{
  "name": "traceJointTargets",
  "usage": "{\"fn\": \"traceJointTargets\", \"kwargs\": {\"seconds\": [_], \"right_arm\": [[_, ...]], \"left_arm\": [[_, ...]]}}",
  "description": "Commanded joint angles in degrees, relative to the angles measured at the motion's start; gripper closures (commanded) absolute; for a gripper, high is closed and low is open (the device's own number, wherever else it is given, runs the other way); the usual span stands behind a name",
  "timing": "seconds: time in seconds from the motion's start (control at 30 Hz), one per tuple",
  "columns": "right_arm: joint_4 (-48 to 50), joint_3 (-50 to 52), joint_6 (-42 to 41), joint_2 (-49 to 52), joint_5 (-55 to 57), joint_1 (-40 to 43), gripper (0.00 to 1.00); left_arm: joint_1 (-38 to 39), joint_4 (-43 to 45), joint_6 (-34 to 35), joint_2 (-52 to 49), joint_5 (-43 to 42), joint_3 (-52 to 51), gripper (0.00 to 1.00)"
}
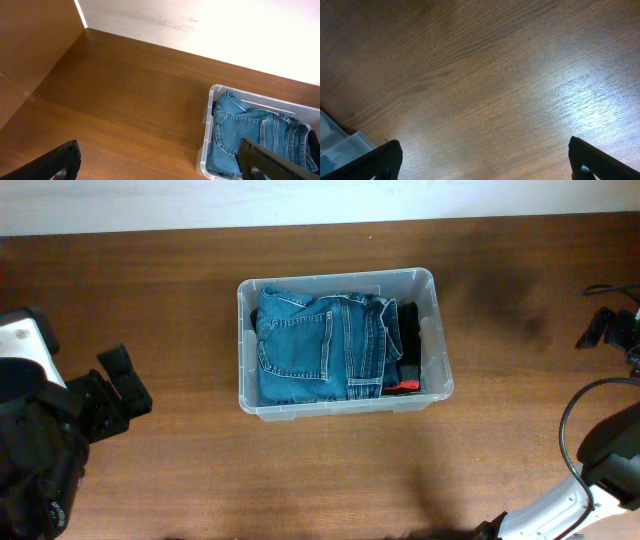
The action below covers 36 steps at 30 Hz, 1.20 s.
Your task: Pack container
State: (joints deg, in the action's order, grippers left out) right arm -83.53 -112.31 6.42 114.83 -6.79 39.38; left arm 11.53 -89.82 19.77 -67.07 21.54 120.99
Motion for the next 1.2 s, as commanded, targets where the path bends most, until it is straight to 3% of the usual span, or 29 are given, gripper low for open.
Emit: {"fn": "traceJointTargets", "kwargs": {"seconds": [0.0, 0.17, 0.4, 0.87, 1.17], "right_arm": [[0.02, -0.07, -0.07, -0.02, -0.11, -0.26, 0.02], [0.02, -0.09, -0.07, -1.33, -0.11, -2.49, 0.02], [0.02, -0.09, -0.07, -13.53, -0.11, -13.64, 0.02], [-0.02, -0.09, -0.07, -44.87, -0.13, -62.64, 0.02], [-0.85, 0.22, 0.85, -67.54, 0.20, -63.82, 0.02]], "left_arm": [[-0.35, -0.09, 0.35, 0.09, 1.22, 0.20, 0.00], [-0.35, -0.09, 0.35, 0.07, 1.22, 0.20, 0.00], [-0.35, -0.09, 0.35, 0.07, 1.22, 0.20, 0.00], [-0.35, -0.11, 0.35, 0.07, 1.22, 0.20, 0.00], [-0.35, -0.11, 0.35, 0.07, 1.22, 0.20, 0.00]]}}
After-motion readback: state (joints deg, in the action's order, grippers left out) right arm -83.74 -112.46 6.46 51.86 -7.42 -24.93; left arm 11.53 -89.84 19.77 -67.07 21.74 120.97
